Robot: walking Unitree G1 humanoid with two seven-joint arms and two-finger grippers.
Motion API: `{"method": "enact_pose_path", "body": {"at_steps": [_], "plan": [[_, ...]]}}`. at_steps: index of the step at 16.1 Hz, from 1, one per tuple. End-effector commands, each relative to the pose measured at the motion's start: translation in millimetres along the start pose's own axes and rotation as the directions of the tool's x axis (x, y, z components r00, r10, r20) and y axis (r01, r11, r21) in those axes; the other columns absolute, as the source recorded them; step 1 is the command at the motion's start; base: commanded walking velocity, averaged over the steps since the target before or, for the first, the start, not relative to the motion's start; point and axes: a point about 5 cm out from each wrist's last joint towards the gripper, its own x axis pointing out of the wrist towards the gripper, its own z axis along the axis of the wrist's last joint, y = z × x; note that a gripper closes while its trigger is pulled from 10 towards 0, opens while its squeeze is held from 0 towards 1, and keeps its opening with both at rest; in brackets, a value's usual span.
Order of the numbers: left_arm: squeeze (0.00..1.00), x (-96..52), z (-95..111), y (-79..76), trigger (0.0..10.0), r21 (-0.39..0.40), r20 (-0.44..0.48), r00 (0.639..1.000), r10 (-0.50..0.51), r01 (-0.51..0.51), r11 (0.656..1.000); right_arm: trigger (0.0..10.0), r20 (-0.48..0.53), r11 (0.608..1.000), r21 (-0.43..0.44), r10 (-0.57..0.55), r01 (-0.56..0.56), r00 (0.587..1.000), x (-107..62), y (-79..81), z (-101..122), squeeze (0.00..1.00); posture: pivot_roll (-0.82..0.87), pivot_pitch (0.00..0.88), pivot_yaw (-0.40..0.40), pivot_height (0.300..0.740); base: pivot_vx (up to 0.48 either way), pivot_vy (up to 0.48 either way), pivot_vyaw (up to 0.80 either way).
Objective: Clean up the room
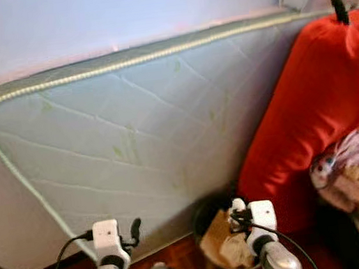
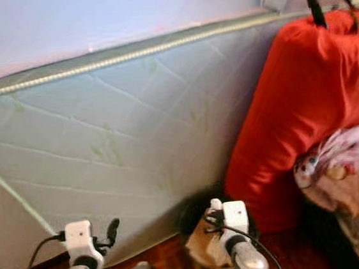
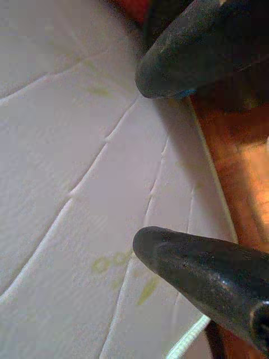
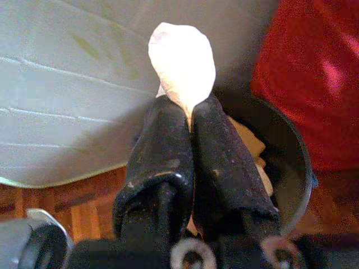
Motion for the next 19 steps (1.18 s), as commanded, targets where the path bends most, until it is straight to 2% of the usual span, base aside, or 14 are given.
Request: {"method": "enact_pose_path", "body": {"at_steps": [1,6,19], "plan": [[0.0,-0.6,-3.5,-1.0,10.0,-0.008,-0.016,1.0,-0.004,0.004,1.0,10.0,-0.009,1.0,0.002,-0.006,0.006,1.0,-0.3,-1.4,-1.1,0.0,0.05,0.0,-0.044,0.637,0.0,0.0,0.0],[0.0,-0.1,-4.9,0.4,10.0,-0.005,-0.023,1.0,-0.002,0.002,1.0,10.0,-0.023,1.0,0.001,0.003,-0.003,1.0,0.2,-1.2,-1.8,0.0,0.05,0.0,-0.045,0.637,0.0,0.0,0.0],[0.0,-0.3,-7.6,1.0,10.0,-0.006,-0.03,1.0,0.003,-0.003,1.0,10.0,-0.064,1.0,-0.023,0.012,-0.013,0.998,0.9,-1.9,-4.2,0.0,0.05,0.0,-0.044,0.637,0.272,0.0,0.0]]}}
